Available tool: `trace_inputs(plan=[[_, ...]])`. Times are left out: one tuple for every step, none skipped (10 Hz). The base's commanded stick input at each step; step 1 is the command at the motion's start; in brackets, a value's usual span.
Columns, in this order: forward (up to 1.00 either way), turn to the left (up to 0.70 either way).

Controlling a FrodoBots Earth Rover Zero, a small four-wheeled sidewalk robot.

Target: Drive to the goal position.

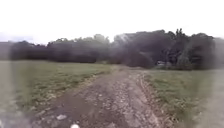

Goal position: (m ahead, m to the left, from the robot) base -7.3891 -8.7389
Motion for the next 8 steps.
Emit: trace_inputs(plan=[[0.70, 0.00], [0.70, 0.00], [0.70, 0.00], [0.70, 0.00], [0.70, 0.00], [0.70, 0.00], [0.70, 0.00], [0.70, 0.00]])
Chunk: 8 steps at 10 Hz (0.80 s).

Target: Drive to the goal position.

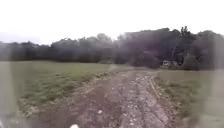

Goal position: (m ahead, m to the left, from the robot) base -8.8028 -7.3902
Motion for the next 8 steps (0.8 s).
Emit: trace_inputs(plan=[[0.70, 0.00], [0.70, 0.00], [0.70, 0.00], [0.70, 0.00], [0.70, 0.00], [0.70, 0.00], [0.70, 0.00], [0.70, 0.00]])
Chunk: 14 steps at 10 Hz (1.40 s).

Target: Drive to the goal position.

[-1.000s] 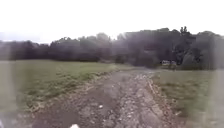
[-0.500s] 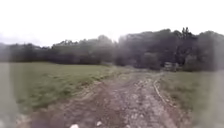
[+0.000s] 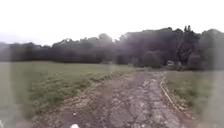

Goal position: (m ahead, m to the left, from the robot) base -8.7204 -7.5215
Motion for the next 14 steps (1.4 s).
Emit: trace_inputs(plan=[[0.70, 0.00], [0.70, 0.00], [0.70, 0.00], [0.70, 0.00], [0.70, 0.00], [0.70, 0.00], [0.70, 0.00], [0.70, 0.00], [0.70, 0.00], [0.55, 0.00], [0.37, 0.00], [0.18, 0.00], [0.05, 0.00], [0.05, 0.00]])
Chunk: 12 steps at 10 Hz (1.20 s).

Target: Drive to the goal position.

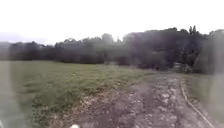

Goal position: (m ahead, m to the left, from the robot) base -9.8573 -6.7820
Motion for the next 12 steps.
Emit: trace_inputs(plan=[[0.05, 0.00], [0.05, 0.00], [0.06, 0.00], [0.06, 0.00], [0.06, 0.00], [0.06, 0.00], [0.06, 0.00], [0.06, 0.00], [0.05, 0.00], [0.01, 0.00], [-0.05, 0.00], [-0.24, 0.00]])
